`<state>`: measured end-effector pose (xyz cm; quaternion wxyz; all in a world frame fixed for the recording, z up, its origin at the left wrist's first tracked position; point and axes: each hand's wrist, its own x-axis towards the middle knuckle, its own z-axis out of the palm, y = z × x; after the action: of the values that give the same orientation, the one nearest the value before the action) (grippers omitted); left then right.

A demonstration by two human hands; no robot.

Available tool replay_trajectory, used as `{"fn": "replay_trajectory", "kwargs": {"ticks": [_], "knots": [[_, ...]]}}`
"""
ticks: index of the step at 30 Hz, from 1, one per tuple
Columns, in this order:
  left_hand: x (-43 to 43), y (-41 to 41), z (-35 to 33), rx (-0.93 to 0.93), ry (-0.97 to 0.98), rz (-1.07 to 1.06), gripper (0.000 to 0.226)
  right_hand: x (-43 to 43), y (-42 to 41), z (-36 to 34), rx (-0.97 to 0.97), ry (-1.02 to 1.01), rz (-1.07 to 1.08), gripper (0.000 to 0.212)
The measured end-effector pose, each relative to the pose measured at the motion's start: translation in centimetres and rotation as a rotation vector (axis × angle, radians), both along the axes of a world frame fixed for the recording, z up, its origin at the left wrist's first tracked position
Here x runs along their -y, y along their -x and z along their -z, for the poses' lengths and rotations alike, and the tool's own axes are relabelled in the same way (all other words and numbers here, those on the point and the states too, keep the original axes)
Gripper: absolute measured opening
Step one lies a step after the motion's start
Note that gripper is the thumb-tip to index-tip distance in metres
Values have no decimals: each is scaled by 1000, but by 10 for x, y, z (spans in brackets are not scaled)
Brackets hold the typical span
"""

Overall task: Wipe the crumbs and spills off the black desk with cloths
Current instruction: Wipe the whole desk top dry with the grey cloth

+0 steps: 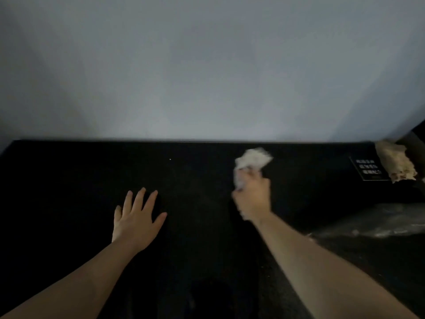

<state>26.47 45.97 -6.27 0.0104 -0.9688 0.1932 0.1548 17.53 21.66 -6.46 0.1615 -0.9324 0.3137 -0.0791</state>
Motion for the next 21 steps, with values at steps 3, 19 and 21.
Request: {"fn": "replay_trajectory", "kwargs": {"ticks": [3,19,21], "knots": [[-28,-25,1,-34,-16,-51,70,-78,-9,-11,-59,-41,-660,52],[-86,-90,7,-197,8,-102,68,-147,-155,5,-128,71,-447,49],[-90,-91,8,-170,73,-102,70,-178,-155,-3,-126,37,-864,48]]}}
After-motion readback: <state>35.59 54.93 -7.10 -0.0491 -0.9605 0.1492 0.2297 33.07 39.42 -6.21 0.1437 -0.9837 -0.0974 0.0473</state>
